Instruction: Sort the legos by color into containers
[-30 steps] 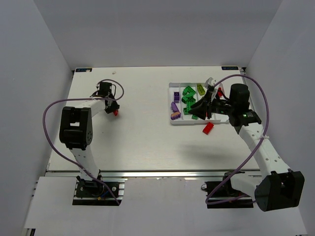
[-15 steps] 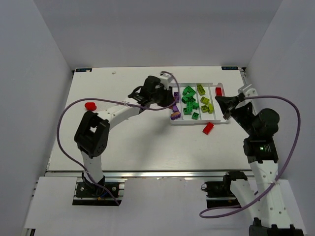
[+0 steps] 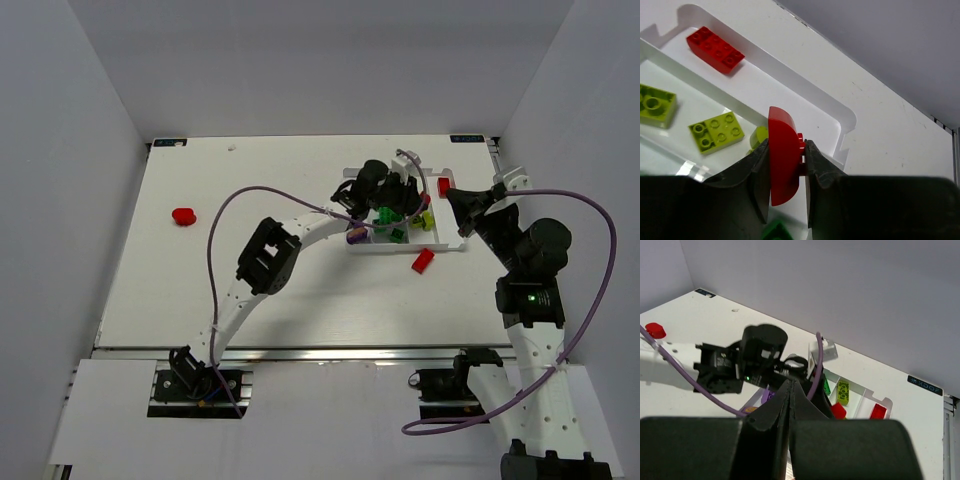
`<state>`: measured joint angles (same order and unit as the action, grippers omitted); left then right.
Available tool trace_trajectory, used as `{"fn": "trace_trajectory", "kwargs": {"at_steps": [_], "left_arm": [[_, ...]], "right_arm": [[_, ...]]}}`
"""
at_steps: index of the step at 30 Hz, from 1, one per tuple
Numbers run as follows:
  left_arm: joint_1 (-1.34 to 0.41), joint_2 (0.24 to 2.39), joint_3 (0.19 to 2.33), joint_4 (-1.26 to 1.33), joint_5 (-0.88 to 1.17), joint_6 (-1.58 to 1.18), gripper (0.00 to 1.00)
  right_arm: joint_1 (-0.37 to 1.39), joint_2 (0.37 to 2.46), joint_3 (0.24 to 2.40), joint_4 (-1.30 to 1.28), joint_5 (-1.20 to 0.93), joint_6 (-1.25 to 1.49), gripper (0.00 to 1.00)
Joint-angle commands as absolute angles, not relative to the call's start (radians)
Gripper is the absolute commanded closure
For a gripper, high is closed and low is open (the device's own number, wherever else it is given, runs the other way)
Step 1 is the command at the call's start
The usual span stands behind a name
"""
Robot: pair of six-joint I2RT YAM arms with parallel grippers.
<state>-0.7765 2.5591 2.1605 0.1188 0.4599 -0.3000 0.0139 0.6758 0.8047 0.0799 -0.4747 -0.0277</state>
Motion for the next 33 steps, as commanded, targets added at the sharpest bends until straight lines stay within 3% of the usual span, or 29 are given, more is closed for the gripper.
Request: {"fn": "trace_trajectory", "kwargs": {"at_steps": [1,12,24,26,33], "left_arm": [[-0.798,2.549,2.217,0.313,0.485,-0.370,1.00],[-0.844,2.712,2.299,0.583,0.316,-0.492,1.00],[-0.871,2.859,2.425,0.655,0.141,-0.535,0.97],[-0.876,2.868,2.428,0.655,0.130,-0.535,0.89],[-0.890,2.888,2.442,0.634,0.117,-0.529,0.81]], "right_arm": [[0.011,0.667,0.808,0.126,-0.483,-0.012,1.00],[0.011,0.677,0.801,0.132,-0.500,-0.008,1.00],[-0.021,0.673,0.796,0.138,-0.511,-0.008,1.00],[-0.021,0.675,0.796,0.141,-0.512,-0.008,1.00],[-0.021,0.684,0.796,0.140,-0.515,-0.008,1.00]]}}
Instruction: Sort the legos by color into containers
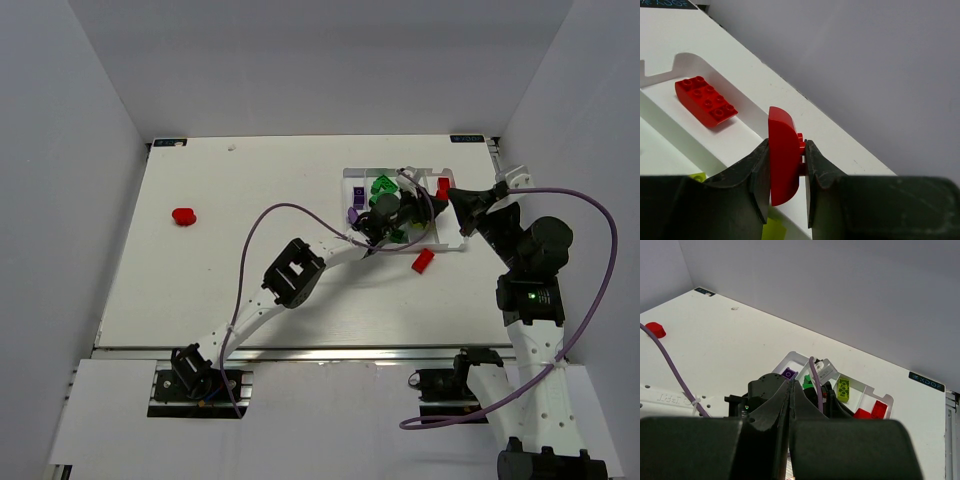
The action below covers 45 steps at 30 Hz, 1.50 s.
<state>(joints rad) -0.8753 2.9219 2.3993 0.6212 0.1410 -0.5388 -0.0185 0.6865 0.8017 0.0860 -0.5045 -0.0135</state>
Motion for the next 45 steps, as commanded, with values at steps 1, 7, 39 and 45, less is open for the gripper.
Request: {"fn": "trace_trajectory", "kwargs": {"at_steps": [1,7,39,45], "left_arm": [[-0.891,2.893,2.444,0.629,0.112,-0.528,0.81],[-0.907,2.901,2.467,0.589,0.084,-0.497,0.73],[-0.813,2.084,1.556,0.677,0.014,-0.365,1.00],[-0.659,1.715,1.329,0.361,-0.072,-0.419,1.00]], "right_arm": [[-0.021,0.686,0.796,0.141,-0.515,-0.008,1.00],[-0.021,0.687,0.796,0.141,-0.517,-0.008,1.00],[-0.080,0.699,0.839,0.084,-0.643,-0.044,0.76],[-0.084,0.865,0.920,-0.039,-0.736,-0.090,0.53]]}}
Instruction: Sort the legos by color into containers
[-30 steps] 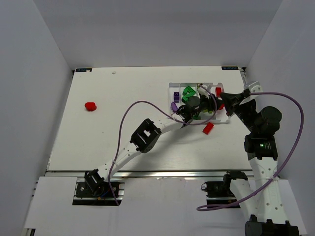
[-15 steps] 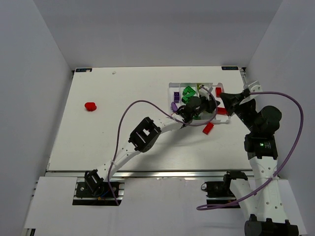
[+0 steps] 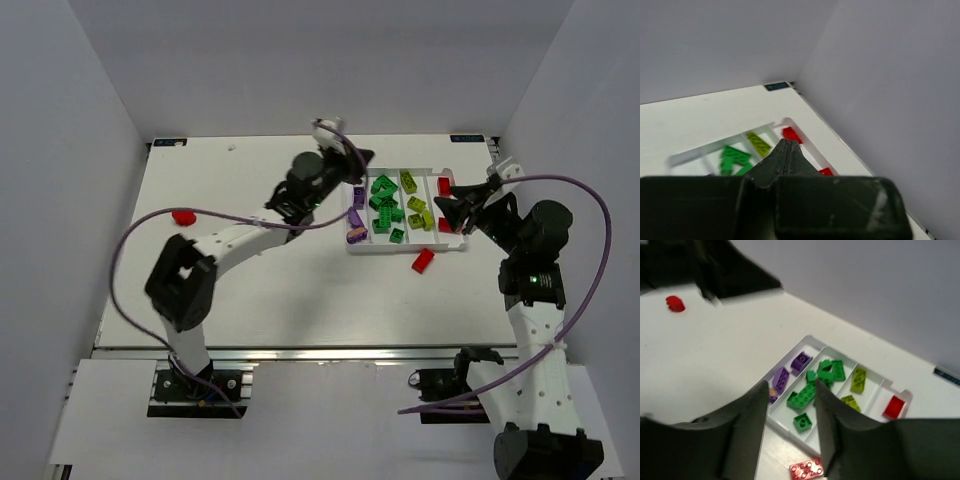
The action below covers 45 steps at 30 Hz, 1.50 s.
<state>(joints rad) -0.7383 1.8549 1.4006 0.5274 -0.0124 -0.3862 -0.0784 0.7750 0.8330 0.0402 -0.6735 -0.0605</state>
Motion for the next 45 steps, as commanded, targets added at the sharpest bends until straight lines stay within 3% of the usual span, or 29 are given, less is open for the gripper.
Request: {"fn": "trace_trajectory", "kwargs": {"at_steps": [1,2,6,8,9,10,14,21,28,45], "left_arm": [[-0.628,1.674,1.275,0.251,-0.075,-0.473,0.99],[-0.596,1.636,1.243,0.201,-0.072,-0.506,0.79],[-0.430,1.382,1.060,0.042,-0.067,-0.620,0.44],[-0.430,1.268,0.912,0.061,-0.177,-0.673,0.22],[-0.426,1.174,0.875,0.086,-0.187,-0.684,0.03],[-0.425,1.142,0.855,0.049,-0.202,-0.705,0.02],[-0.423,1.049,0.839,-0.110,-0.303,-0.678,0.02],[-0.430,0.902,0.713,-0.048,-0.325,-0.664,0.02],[-0.430,0.862,0.690,-0.020,-0.298,-0.678,0.02],[-0.431,0.868,0.687,-0.014,-0.275,-0.687,0.02]], "right_arm": [[-0.078,0.903,0.948,-0.084,-0.735,-0.100,0.49],[-0.072,0.982,0.977,-0.183,-0.718,-0.116,0.47],[-0.003,1.103,1.011,-0.297,-0.472,-0.143,0.41],[0.118,1.140,0.982,-0.313,-0.321,-0.138,0.26],[0.152,1.150,0.970,-0.321,-0.166,-0.091,0.18],[0.213,1.169,0.945,-0.318,-0.099,-0.031,0.11],[0.273,1.219,0.905,-0.318,0.083,0.096,0.11],[0.281,1.273,0.836,-0.312,0.231,0.210,0.11],[0.278,1.278,0.775,-0.281,0.187,0.227,0.22],[0.253,1.497,0.795,-0.230,0.207,0.293,0.28]]}}
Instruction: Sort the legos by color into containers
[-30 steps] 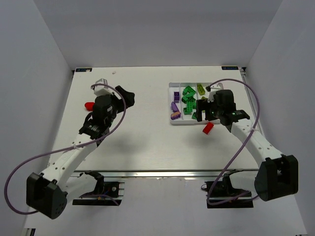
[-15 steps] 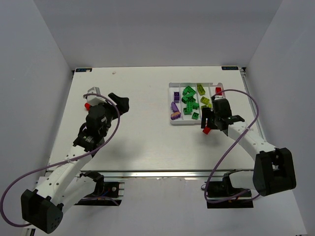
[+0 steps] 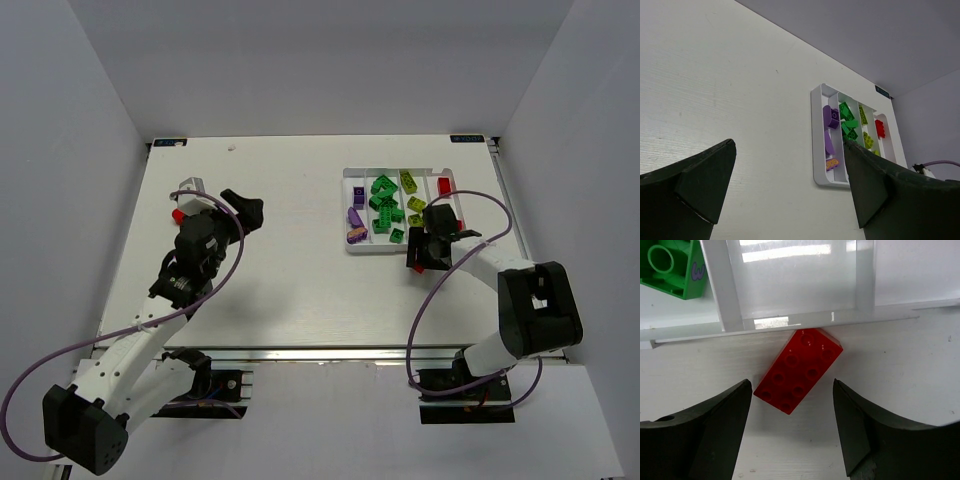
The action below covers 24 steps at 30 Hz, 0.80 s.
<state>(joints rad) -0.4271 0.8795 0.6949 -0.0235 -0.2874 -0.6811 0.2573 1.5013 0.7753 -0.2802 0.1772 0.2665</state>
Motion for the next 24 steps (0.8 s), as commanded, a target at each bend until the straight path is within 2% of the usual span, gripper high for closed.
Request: {"fn": "trace_trajectory", "kwargs": {"at_steps": [1,5,8,9,10,12,14,17,21,24], "left_arm": [[-0.431,0.868,0.686,-0.014,-0.276,-0.687,0.02],[-0.431,0.870,0.684,-0.015,-0.282,-0.687,0.02],[-0.431,0.867,0.686,-0.018,-0.290,-0.684,0.02],[-0.431,0.865,0.686,-0.018,-0.293,-0.684,0.02],[-0.431,0.865,0.684,-0.018,-0.295,-0.683,0.02],[-0.431,0.862,0.684,-0.018,-0.298,-0.681,0.02],[-0.431,0.862,0.684,-0.018,-0.299,-0.681,0.02],[-0.431,0.864,0.683,-0.018,-0.299,-0.683,0.02],[-0.431,0.868,0.683,-0.017,-0.298,-0.683,0.02],[-0.431,0.870,0.683,-0.015,-0.301,-0.680,0.02]], "right_arm": [[0.253,1.499,0.796,-0.230,0.215,0.295,0.29],[0.232,1.509,0.770,-0.210,0.207,0.291,0.35],[0.204,1.532,0.770,-0.213,0.181,0.288,0.48],[0.190,1.534,0.769,-0.212,0.166,0.284,0.58],[0.184,1.534,0.767,-0.210,0.157,0.282,0.63],[0.167,1.511,0.761,-0.215,0.137,0.275,0.70],[0.155,1.485,0.749,-0.230,0.105,0.268,0.72],[0.141,1.398,0.727,-0.236,0.072,0.223,0.77],[0.132,1.238,0.715,-0.308,-0.029,0.132,0.98],[0.121,1.117,0.724,-0.334,-0.113,0.072,1.00]]}}
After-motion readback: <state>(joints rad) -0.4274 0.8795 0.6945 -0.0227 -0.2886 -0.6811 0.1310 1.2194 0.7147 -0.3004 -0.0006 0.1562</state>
